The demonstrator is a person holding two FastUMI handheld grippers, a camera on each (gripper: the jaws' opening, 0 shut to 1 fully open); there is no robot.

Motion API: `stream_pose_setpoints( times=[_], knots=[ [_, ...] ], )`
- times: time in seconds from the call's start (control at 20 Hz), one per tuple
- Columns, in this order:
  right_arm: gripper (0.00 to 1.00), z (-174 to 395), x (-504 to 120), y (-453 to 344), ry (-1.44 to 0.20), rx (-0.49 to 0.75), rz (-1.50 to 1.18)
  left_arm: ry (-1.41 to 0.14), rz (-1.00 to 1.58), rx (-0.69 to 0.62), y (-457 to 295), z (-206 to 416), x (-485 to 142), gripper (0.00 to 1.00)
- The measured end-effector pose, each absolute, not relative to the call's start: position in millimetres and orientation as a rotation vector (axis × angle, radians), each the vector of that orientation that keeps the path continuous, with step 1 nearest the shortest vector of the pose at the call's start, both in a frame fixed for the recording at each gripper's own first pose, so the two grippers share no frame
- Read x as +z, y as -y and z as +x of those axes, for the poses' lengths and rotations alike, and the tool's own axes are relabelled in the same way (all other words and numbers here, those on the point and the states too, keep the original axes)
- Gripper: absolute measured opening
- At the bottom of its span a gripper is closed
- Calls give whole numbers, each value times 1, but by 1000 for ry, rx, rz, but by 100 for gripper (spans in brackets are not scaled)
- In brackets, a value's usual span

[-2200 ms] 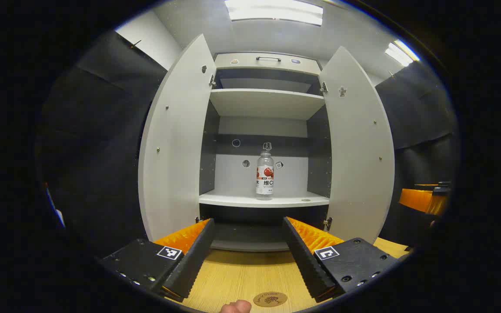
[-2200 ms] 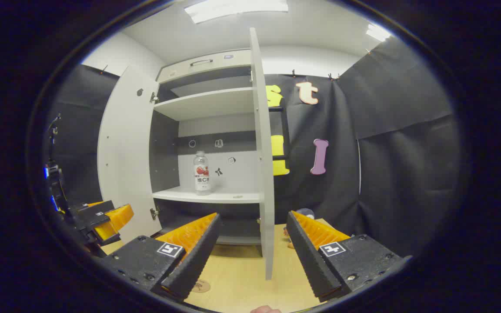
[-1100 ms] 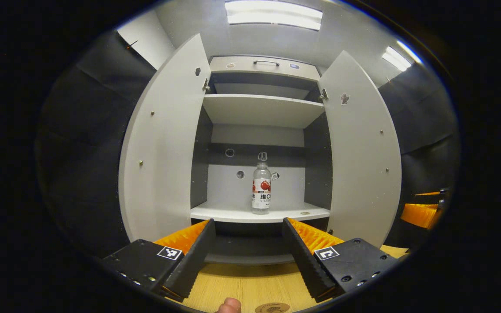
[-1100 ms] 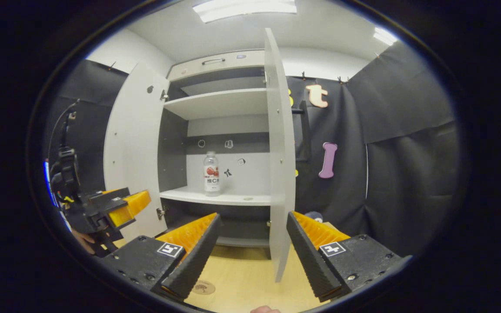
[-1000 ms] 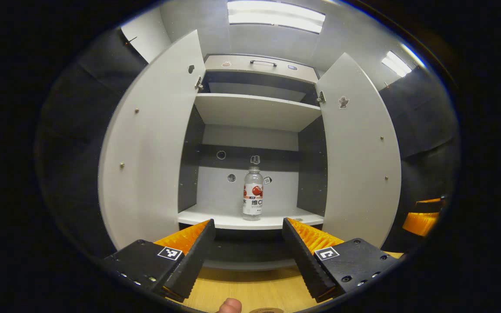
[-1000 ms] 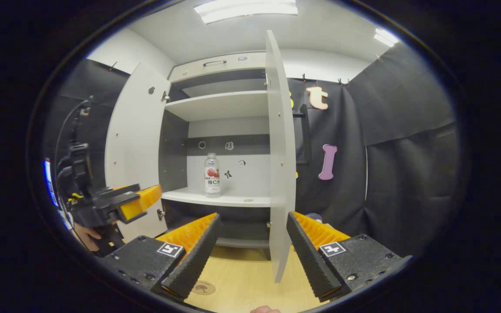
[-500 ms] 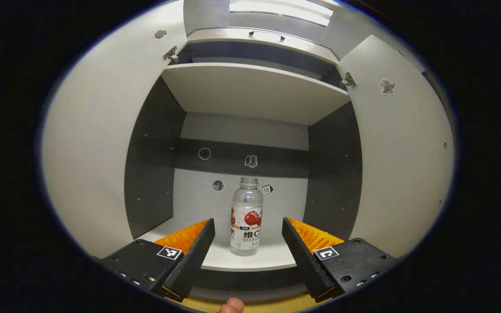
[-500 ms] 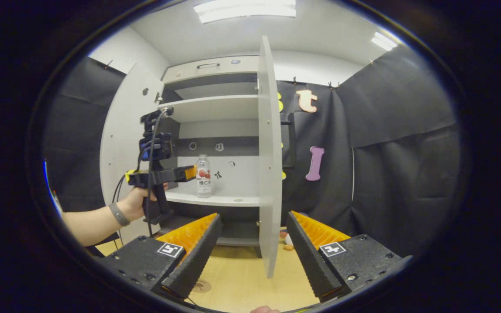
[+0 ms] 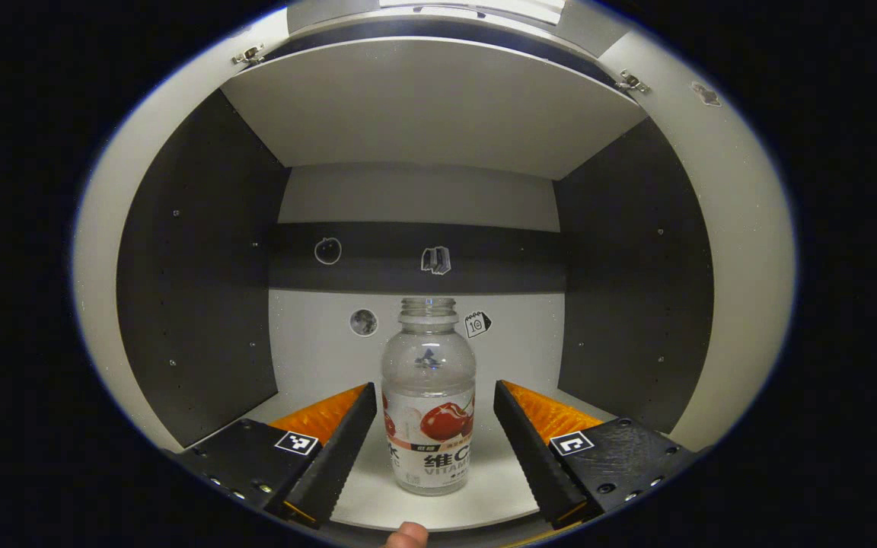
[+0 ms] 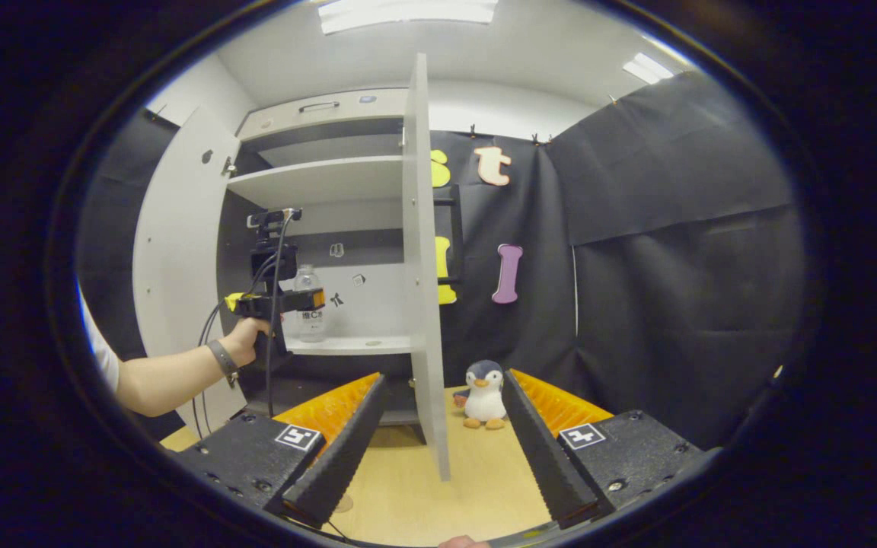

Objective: Grasp the bottle in the cabinet with the left hand and place it on the coaster, then close the right door with the right hand and the left door with the left hand.

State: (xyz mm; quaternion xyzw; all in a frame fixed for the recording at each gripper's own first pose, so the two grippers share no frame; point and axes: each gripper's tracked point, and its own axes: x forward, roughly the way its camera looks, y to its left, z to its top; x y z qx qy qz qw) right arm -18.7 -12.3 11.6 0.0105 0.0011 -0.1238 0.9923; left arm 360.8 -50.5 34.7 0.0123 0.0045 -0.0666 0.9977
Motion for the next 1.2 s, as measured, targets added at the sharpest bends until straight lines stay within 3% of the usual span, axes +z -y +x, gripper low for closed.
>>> stream_pose_setpoints(
  times=[0.25,0.35,0.55,1.0,1.1,1.2],
  knots=[
    [99,-12,7,19,-9,-259,46,19,17,-123,51,376,42,95],
    [99,-11,8,21,-7,-256,47,26,20,-119,49,374,44,81],
    [99,-6,11,19,2,-222,34,24,-2,-125,46,365,51,76],
    [99,-1,18,-10,18,-76,24,140,94,-183,36,238,77,76],
    [99,-3,21,-19,26,-39,19,132,98,-200,41,200,64,72],
    [99,-6,24,-26,36,-11,12,99,87,-212,46,166,42,76]
  ],
)
